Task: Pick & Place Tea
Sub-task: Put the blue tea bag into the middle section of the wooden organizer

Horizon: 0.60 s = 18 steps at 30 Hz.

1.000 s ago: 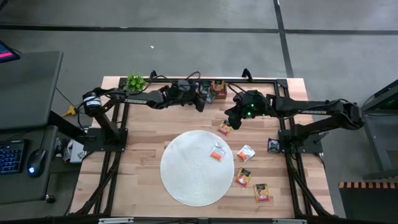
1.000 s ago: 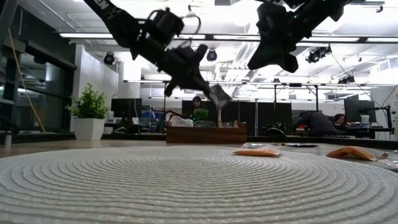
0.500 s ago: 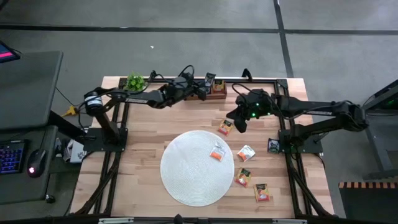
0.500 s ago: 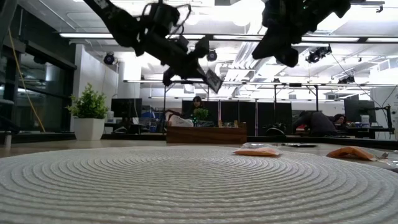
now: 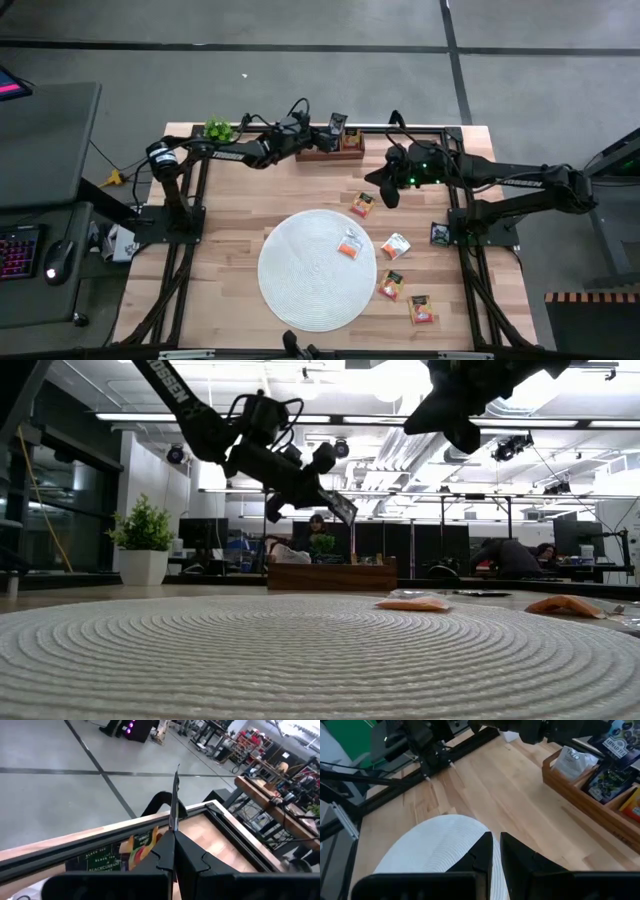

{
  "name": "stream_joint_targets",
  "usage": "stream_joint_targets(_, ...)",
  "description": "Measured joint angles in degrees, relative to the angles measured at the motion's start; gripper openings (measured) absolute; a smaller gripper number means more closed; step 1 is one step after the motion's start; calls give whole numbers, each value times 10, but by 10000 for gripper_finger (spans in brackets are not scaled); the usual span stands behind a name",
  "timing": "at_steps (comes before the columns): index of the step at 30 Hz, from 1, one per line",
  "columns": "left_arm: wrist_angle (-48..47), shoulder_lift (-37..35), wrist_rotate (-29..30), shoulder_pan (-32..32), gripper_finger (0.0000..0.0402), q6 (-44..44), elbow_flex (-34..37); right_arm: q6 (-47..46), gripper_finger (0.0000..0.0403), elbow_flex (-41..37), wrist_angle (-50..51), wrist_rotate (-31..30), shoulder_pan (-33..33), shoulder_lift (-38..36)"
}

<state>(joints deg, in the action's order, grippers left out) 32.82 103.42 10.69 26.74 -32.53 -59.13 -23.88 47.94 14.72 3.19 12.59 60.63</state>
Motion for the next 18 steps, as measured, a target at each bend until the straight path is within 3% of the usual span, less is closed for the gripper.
stream_joint_targets(18, -33, 15, -11, 7, 0, -53, 1, -1, 32, 0, -9, -29, 0, 0)
